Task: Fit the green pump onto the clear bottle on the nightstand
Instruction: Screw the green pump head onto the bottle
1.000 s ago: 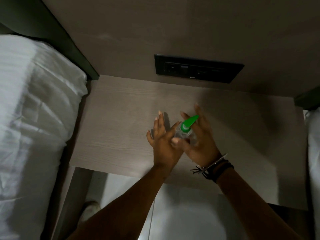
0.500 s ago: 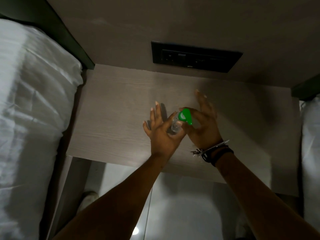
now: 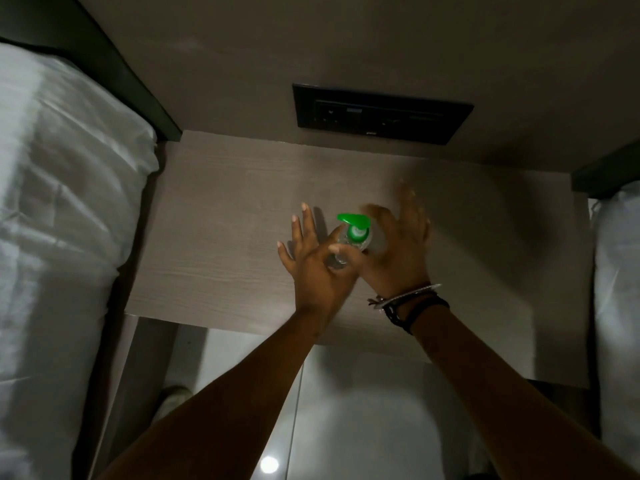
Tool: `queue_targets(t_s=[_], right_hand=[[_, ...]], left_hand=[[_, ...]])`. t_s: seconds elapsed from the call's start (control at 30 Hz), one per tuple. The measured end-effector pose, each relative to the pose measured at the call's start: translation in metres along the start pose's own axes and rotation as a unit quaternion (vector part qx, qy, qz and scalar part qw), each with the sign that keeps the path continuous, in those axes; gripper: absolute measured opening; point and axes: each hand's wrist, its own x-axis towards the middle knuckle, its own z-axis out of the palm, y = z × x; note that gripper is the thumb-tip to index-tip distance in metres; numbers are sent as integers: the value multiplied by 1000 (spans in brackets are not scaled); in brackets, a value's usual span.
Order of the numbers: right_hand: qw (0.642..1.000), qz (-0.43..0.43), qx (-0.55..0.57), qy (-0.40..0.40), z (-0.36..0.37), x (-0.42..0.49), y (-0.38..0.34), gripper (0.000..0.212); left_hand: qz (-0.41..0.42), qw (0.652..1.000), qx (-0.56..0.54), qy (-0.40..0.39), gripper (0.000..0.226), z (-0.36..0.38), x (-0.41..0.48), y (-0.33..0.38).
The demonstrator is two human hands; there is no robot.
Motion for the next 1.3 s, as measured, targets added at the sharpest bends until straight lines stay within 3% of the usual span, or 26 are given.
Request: queue_targets(t_s=[0.07, 0.17, 0.27, 0.37, 0.47, 0.6, 0.7, 0.83, 1.07, 1.23, 1.3], right_hand=[[1000, -4, 23, -20, 3, -4, -2, 60], [998, -1, 56, 23, 1, -4, 0, 34], [994, 50, 73, 65, 2, -2, -3, 50], [992, 35, 121, 0, 6, -2, -2, 65], [986, -10, 164, -1, 6, 0, 2, 41], [988, 59, 121, 74, 9, 3, -8, 58], [982, 41, 186, -3, 10, 3, -9, 68], [971, -7, 234, -40, 3, 4, 1, 43], [957, 64, 277, 52, 10, 3, -10, 50], [951, 92, 286, 77, 9, -5, -11, 46], [968, 83, 229, 56, 2, -3, -6, 42]], left_hand=[[-5, 1000, -25, 1, 44, 1, -1, -1], [4, 1000, -23, -7, 51, -1, -2, 2], [2, 1000, -9, -10, 52, -1, -2, 4], [-7, 999, -34, -2, 53, -1, -2, 3], [-2, 999, -40, -14, 48, 0, -3, 1], [-8, 995, -102, -4, 42, 1, -2, 4], [-4, 995, -95, 1, 47, -1, -1, 3], [23, 995, -101, -17, 30, -5, 4, -1], [39, 994, -98, -31, 32, -6, 13, -6], [36, 990, -108, -79, 28, -9, 16, -9], [36, 982, -95, -160, 40, -14, 30, -9]])
